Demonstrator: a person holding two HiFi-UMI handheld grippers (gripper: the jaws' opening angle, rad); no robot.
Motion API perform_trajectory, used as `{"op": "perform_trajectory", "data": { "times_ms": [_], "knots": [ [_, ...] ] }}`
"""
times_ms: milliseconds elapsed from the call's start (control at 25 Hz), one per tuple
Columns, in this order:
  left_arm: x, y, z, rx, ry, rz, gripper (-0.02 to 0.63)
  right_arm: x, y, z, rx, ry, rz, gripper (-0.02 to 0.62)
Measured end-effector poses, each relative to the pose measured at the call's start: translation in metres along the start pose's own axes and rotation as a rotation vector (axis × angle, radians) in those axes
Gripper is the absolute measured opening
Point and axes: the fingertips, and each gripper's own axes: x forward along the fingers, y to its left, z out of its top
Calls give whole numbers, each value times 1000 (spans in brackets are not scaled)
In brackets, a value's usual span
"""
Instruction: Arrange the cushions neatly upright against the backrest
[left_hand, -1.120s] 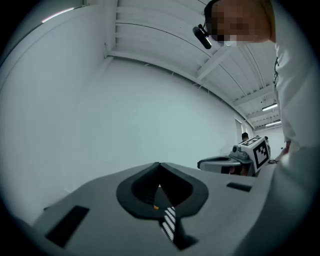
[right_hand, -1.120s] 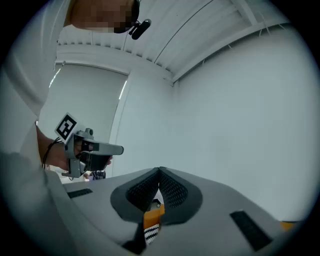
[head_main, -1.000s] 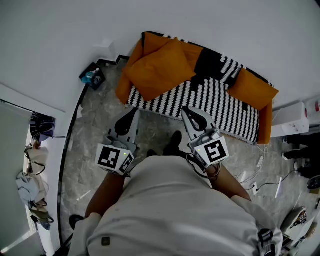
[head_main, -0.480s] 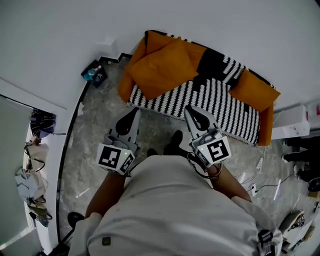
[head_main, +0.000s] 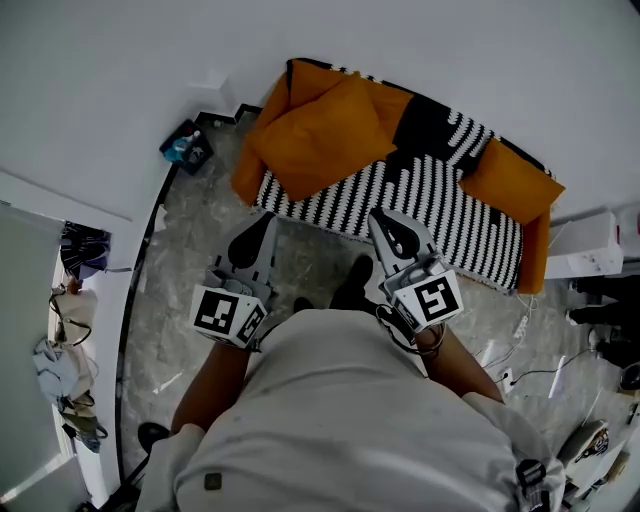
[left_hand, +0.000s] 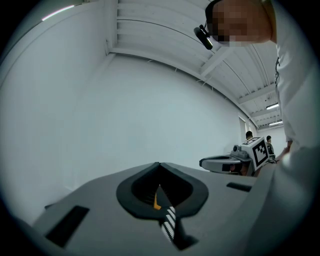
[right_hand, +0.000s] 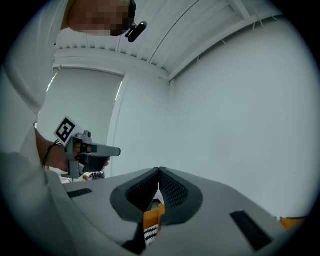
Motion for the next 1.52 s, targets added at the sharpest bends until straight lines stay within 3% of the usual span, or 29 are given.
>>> {"op": "perform_trajectory", "data": {
  "times_ms": [920, 1120, 1520],
  "knots": [
    [219, -42, -21, 12, 78, 56, 8, 7, -228, -45, 27, 20, 92, 26],
    [245, -48, -29, 7, 102, 64, 8, 8, -260, -55, 35, 33, 104, 26],
    [280, -26, -44, -9, 120, 63, 8, 35, -283, -70, 30, 79, 118, 28]
  ]
}}
